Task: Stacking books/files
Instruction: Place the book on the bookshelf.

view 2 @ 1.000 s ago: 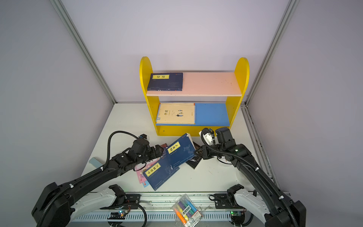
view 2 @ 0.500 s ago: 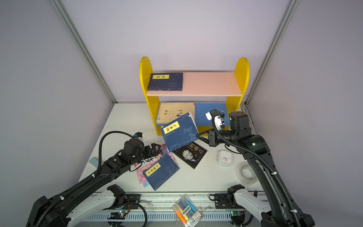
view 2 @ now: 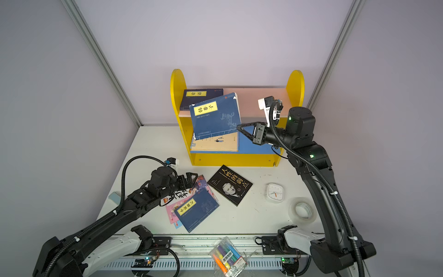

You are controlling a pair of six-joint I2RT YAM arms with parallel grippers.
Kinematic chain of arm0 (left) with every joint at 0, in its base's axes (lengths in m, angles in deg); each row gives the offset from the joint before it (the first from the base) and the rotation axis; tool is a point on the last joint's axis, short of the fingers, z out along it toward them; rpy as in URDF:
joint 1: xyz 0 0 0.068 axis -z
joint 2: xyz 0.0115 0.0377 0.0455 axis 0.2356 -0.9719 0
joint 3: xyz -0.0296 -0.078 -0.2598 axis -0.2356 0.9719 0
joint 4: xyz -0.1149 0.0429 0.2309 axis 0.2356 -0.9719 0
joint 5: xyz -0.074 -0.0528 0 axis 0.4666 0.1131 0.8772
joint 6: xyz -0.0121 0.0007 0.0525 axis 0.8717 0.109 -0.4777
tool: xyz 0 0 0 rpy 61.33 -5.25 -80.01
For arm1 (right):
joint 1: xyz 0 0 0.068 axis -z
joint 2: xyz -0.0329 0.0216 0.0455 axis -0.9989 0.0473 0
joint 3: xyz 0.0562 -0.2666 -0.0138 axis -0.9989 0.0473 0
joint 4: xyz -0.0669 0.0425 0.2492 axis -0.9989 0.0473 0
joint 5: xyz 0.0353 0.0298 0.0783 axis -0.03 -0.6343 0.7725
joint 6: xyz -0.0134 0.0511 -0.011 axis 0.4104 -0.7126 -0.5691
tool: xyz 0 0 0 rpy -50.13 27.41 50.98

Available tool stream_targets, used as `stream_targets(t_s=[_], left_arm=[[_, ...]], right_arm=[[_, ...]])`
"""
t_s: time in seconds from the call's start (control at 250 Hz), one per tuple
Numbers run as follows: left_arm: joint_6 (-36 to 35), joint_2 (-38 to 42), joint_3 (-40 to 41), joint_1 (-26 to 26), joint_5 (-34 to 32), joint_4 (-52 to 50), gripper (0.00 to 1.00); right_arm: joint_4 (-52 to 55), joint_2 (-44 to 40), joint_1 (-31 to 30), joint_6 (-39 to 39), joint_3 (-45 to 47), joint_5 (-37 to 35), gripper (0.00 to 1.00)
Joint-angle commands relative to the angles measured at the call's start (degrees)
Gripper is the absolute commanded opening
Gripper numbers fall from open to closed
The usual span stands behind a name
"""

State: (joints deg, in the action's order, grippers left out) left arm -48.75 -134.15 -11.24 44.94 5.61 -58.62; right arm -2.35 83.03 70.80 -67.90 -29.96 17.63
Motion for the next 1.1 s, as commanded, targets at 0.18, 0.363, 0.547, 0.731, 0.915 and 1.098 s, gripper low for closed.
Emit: stream_targets(t_s=[0.18, 0.363, 0.547, 0.731, 0.915, 1.098], left_arm=[[0.5, 3.4, 0.7, -0.1, -0.9, 1.5, 0.98], [1.0, 4.8, 0.8, -0.1, -2.2, 0.5, 0.98], [1.1, 4.9, 0.9, -0.1, -3.1, 0.2, 0.98], [0.3, 4.8, 0.2, -0.3, -3.9, -1.0, 0.98], [-0.3, 4.6, 0.0, -0.7, -4.1, -1.4, 0.98], [-0.3, 4.5, 0.3, -1.0, -3.8, -1.1, 0.98]], right_arm=[[-13.0, 9.8, 0.9, -8.2, -9.2, -7.9, 0.01], [-15.2, 18.0, 0.8, -10.7, -16.1, -7.5, 0.01], [-13.1, 25.7, -0.3, -11.3, -23.2, -6.3, 0.02], [-10.1, 30.6, -1.8, -10.6, -27.0, -5.5, 0.02], [-10.0, 32.0, -2.6, -10.6, -25.9, -5.4, 0.02], [-10.9, 31.9, -2.9, -11.0, -23.7, -5.5, 0.03]])
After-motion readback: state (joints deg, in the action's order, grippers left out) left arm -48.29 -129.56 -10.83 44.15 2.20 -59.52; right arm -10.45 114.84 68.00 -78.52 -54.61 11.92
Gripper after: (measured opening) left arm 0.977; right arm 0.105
